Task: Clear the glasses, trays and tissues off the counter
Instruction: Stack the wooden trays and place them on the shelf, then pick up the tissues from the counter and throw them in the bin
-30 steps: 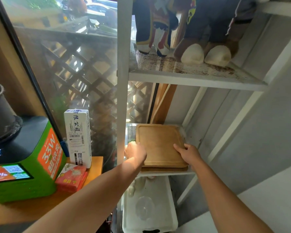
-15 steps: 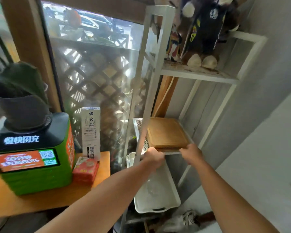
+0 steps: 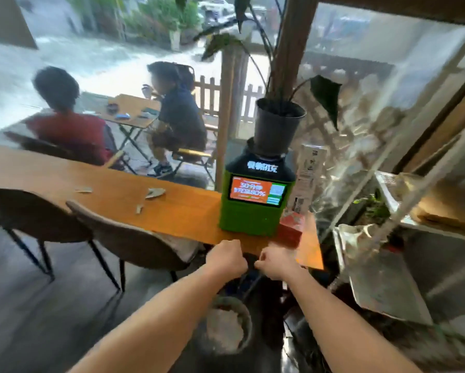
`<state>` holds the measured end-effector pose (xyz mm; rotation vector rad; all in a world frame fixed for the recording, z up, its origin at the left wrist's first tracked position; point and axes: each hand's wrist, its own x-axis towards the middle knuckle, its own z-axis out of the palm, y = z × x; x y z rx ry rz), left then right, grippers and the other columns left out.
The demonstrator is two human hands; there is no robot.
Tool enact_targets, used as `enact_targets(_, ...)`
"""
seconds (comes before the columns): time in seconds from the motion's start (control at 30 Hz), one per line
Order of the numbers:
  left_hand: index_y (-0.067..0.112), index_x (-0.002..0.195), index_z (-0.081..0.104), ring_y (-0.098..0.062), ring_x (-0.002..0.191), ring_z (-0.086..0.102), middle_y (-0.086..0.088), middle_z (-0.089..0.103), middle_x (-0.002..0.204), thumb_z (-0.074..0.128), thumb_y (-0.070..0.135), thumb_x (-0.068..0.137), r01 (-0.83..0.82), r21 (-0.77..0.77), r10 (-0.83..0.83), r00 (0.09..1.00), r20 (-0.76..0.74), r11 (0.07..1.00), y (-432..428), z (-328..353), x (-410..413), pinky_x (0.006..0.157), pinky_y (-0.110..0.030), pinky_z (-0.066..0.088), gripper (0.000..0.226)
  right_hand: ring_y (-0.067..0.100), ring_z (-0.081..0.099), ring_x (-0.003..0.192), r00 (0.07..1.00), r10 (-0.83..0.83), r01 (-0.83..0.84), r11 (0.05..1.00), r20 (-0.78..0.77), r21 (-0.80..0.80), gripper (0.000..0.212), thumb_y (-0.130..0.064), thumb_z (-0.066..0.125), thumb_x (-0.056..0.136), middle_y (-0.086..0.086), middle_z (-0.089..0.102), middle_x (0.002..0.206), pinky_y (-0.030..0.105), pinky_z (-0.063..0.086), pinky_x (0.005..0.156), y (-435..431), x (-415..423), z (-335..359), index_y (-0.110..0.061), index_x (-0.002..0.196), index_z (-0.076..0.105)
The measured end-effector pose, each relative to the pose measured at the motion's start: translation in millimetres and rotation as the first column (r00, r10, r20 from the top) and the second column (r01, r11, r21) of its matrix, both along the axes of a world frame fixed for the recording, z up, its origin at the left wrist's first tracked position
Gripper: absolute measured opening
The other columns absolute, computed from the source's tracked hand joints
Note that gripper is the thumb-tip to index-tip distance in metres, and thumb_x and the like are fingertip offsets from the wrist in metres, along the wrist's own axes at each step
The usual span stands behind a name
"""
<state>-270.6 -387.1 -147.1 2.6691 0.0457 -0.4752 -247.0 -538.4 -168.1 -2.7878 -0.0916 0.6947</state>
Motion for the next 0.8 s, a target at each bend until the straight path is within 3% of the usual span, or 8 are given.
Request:
enact_targets(0.1, 0.013, 0.111, 0.060, -0.034, 0.110, 0.061, -0.014, 0.064, 0.119, 0.050, 0.028, 0.086, -0.109, 0.056, 0.108, 0.994, 0.024, 0.992, 85.3, 3.0, -2.9, 0.087, -0.041, 0.053, 0.032, 0.028, 0.062, 0.083, 0.997, 0.083, -0.083, 0.993, -0.003, 0.088, 0.025, -0.038, 0.056, 0.085, 0.009, 0.070, 0.093, 0.031, 0.044, 0.066, 85.2, -2.0, -1.8, -0.019, 0.070, 0.060)
enact_targets(0.17, 0.014, 0.112, 0.062, -0.033, 0.109, 0.061, -0.013, 0.064, 0.119, 0.050, 0.030, 0.086, -0.176, 0.074, 0.174, 0.984, 0.031, 0.982, 126.1, 4.2, -6.6, 0.084, -0.039, 0.051, 0.033, 0.026, 0.060, 0.081, 0.992, 0.124, -0.122, 0.984, -0.011, 0.127, 0.021, -0.038, 0.057, 0.086, 0.006, 0.068, 0.092, 0.032, 0.043, 0.063, 124.7, -2.9, 1.4, -0.022, 0.074, 0.060)
enact_targets(0.3, 0.020, 0.094, 0.053, -0.028, 0.096, 0.060, -0.007, 0.061, 0.104, 0.048, 0.029, 0.085, -0.274, 0.100, 0.270, 0.961, 0.054, 0.957, 185.8, -2.7, -4.8, 0.073, -0.035, 0.048, 0.013, 0.021, 0.060, 0.079, 0.986, 0.166, -0.162, 0.973, -0.015, 0.167, 0.014, -0.035, 0.057, 0.089, 0.000, 0.064, 0.086, 0.030, 0.044, 0.060, 173.8, 10.5, -1.0, -0.022, 0.086, 0.062)
enact_targets(0.47, 0.021, 0.091, 0.054, -0.025, 0.089, 0.059, -0.004, 0.060, 0.095, 0.050, 0.036, 0.085, -0.316, 0.047, 0.316, 0.949, 0.014, 0.948, 228.2, -12.8, 19.8, 0.076, -0.037, 0.052, 0.016, 0.024, 0.064, 0.089, 0.983, 0.177, -0.168, 0.975, -0.045, 0.146, 0.017, -0.033, 0.056, 0.088, 0.005, 0.068, 0.099, 0.036, 0.055, 0.076, 216.7, 42.6, -8.6, -0.019, 0.092, 0.066)
enact_targets(0.6, 0.021, 0.091, 0.056, -0.024, 0.088, 0.057, -0.003, 0.059, 0.094, 0.051, 0.037, 0.086, -0.320, -0.009, 0.320, 0.947, -0.016, 0.947, 262.2, -25.7, 62.2, 0.073, -0.035, 0.048, 0.017, 0.024, 0.063, 0.088, 0.982, 0.179, -0.169, 0.976, -0.063, 0.140, 0.015, -0.034, 0.056, 0.087, 0.004, 0.067, 0.094, 0.032, 0.052, 0.072, 249.6, 82.2, -21.8, -0.021, 0.085, 0.063)
enact_targets(0.7, 0.020, 0.091, 0.057, -0.025, 0.088, 0.059, -0.003, 0.061, 0.095, 0.051, 0.036, 0.086, -0.305, -0.005, 0.305, 0.952, -0.017, 0.952, 291.7, -40.3, 107.6, 0.077, -0.037, 0.052, 0.017, 0.026, 0.064, 0.091, 0.983, 0.162, -0.150, 0.979, -0.084, 0.135, 0.018, -0.035, 0.057, 0.084, 0.007, 0.070, 0.099, 0.031, 0.051, 0.074, 274.0, 125.1, -39.9, -0.019, 0.087, 0.066)
enact_targets(0.8, 0.020, 0.089, 0.056, -0.025, 0.084, 0.061, -0.004, 0.062, 0.092, 0.052, 0.033, 0.086, -0.296, 0.005, 0.296, 0.953, -0.057, 0.955, 323.0, -57.2, 161.9, 0.071, -0.035, 0.053, 0.014, 0.028, 0.066, 0.092, 0.985, 0.134, -0.119, 0.984, -0.110, 0.135, 0.020, -0.029, 0.057, 0.085, 0.008, 0.072, 0.099, 0.033, 0.053, 0.072, 300.9, 183.0, -59.5, -0.015, 0.092, 0.069)
